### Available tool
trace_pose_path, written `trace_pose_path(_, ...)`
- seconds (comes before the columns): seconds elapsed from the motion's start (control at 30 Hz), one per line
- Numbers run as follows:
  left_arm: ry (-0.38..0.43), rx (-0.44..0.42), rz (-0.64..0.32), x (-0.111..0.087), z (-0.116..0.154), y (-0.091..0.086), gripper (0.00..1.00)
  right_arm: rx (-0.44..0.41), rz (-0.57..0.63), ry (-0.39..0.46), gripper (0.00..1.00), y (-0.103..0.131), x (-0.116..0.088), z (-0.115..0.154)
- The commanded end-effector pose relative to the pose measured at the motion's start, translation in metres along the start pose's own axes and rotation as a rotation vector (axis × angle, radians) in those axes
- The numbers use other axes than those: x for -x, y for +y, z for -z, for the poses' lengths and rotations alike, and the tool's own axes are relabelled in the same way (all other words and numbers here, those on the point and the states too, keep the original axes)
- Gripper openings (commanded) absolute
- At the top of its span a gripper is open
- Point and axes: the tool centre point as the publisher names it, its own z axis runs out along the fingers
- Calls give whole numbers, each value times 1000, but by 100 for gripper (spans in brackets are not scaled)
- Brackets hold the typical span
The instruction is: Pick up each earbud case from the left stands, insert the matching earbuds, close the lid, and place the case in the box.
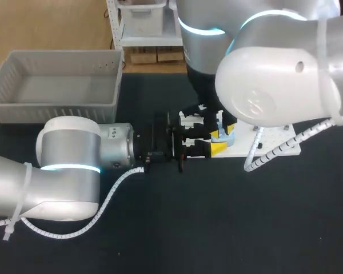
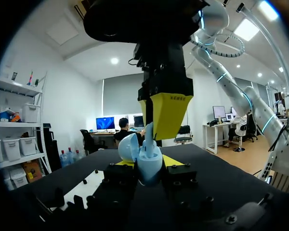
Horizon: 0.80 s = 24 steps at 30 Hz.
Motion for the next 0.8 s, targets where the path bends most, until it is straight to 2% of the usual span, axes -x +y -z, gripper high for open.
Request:
trace_pose_path(0.03,-1,8,-3,-1,-1,-2,0,0,-1,1,0,-1,1,-1)
trace_pose_path(0.8,-1,8,-3,-1,-1,-2,0,-4,-3,2,0,-4,9,-3)
